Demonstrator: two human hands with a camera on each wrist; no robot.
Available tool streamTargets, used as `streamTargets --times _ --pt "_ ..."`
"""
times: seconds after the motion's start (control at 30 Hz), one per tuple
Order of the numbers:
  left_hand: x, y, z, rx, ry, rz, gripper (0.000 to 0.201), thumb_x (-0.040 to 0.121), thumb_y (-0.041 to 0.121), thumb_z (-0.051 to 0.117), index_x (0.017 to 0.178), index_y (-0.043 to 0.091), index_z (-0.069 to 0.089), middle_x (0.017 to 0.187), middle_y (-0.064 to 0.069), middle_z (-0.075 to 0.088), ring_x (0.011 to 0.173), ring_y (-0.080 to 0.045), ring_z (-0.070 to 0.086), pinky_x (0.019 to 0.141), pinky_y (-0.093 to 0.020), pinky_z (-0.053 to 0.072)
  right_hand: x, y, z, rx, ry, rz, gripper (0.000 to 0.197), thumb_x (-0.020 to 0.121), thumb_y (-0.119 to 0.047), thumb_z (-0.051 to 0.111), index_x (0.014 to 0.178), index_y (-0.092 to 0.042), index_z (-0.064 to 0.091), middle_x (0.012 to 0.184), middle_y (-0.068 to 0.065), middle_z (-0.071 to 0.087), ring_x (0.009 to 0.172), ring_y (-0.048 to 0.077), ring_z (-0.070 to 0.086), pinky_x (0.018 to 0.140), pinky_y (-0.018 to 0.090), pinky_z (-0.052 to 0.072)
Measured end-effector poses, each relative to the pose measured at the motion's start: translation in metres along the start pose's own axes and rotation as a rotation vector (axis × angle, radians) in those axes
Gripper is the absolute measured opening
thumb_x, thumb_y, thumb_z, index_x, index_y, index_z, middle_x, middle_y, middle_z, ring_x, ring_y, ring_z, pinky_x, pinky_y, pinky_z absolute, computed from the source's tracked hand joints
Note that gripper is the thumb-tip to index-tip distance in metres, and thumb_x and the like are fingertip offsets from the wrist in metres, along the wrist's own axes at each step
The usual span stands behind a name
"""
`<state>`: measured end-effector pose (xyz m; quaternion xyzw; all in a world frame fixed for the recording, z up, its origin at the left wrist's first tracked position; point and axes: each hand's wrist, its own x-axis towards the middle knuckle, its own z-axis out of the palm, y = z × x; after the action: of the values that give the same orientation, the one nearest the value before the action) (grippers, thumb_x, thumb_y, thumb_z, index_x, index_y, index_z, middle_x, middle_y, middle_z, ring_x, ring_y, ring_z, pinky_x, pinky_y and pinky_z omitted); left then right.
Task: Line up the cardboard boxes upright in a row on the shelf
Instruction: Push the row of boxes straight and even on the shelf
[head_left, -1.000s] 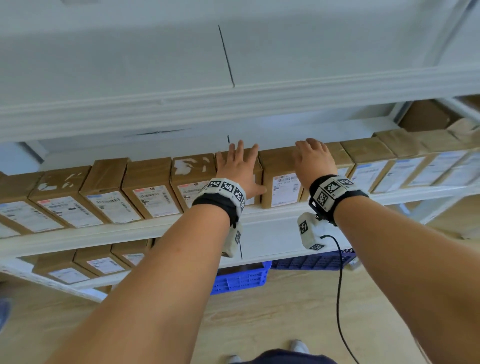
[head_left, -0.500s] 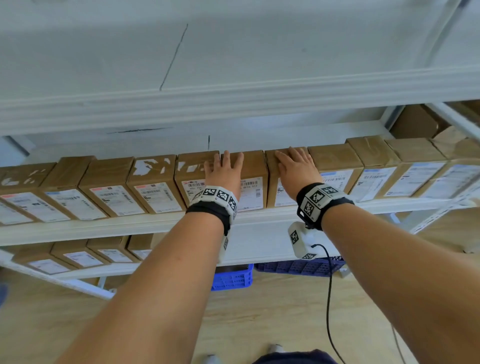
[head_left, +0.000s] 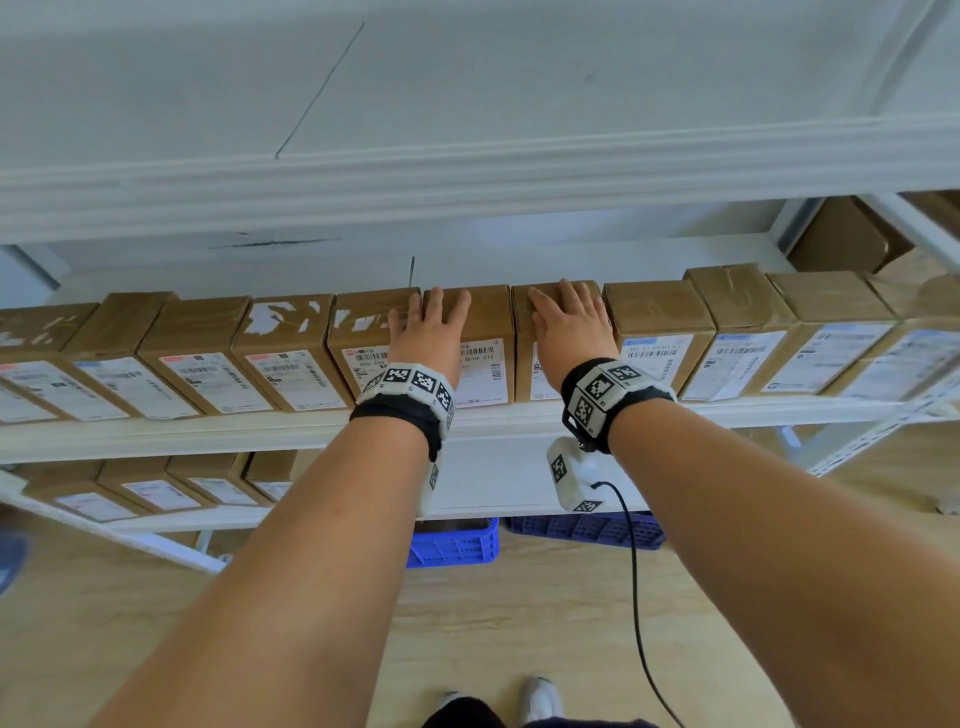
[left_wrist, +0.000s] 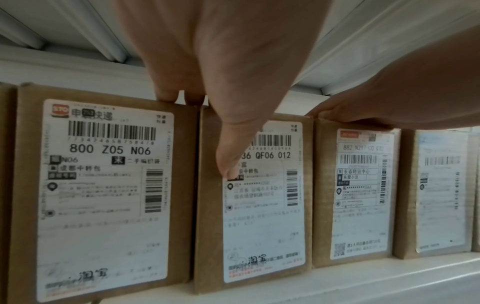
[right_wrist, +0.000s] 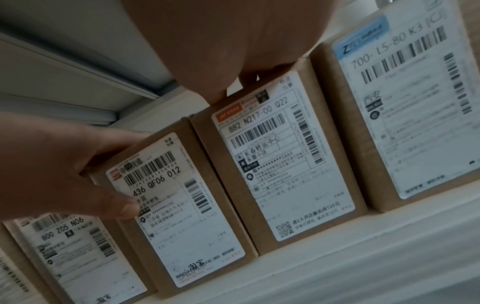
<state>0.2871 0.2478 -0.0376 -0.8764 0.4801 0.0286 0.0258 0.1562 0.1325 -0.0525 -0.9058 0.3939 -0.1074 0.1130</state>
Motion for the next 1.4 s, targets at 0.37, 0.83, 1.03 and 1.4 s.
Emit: streamTargets --times 0.37,0.83,1.03,1.4 --pt "0.002 0.008 -0.001 -0.082 0.071 0.079 0.095 0.083 0.014 0.065 0.155 0.021 0.002 0.161 -0.012 -0.004 0.149 -0.031 -0.003 0.121 -0.042 0.000 -0.009 0.009 -0.025 0.125 0.019 0.051 0.042 0.104 -0.024 0.028 0.145 -0.025 0.037 0.159 0.009 0.017 0.148 0.028 0.009 0.121 0.040 0.011" --pt "0.008 0.136 -0.020 -0.089 0.057 0.255 0.092 0.087 0.042 0.061 0.154 0.020 0.001 0.161 -0.013 -0.005 0.149 -0.032 0.000 0.121 -0.046 0.005 -0.024 0.130 -0.068 0.049 0.105 0.146 0.045 0.100 -0.017 0.033 0.145 -0.024 0.037 0.156 0.011 0.025 0.146 0.028 0.016 0.121 0.043 0.013" --pt "0.020 0.195 -0.023 -0.046 0.023 0.217 0.092 0.088 0.043 0.061 0.154 0.023 0.000 0.161 -0.010 -0.008 0.148 -0.032 -0.003 0.119 -0.052 0.005 -0.018 0.184 -0.088 0.058 0.045 0.093 0.046 0.102 -0.019 0.028 0.147 -0.025 0.032 0.158 0.007 0.021 0.147 0.026 0.012 0.121 0.042 0.012" --pt "0.028 0.221 -0.001 -0.044 -0.019 0.074 0.083 0.094 0.034 0.055 0.154 0.028 -0.003 0.162 -0.008 -0.009 0.148 -0.034 -0.008 0.116 -0.060 -0.002 -0.013 0.214 -0.073 0.063 0.013 -0.038 0.043 0.104 -0.025 0.026 0.145 -0.023 0.037 0.158 0.007 0.023 0.147 0.025 0.015 0.120 0.040 0.017"
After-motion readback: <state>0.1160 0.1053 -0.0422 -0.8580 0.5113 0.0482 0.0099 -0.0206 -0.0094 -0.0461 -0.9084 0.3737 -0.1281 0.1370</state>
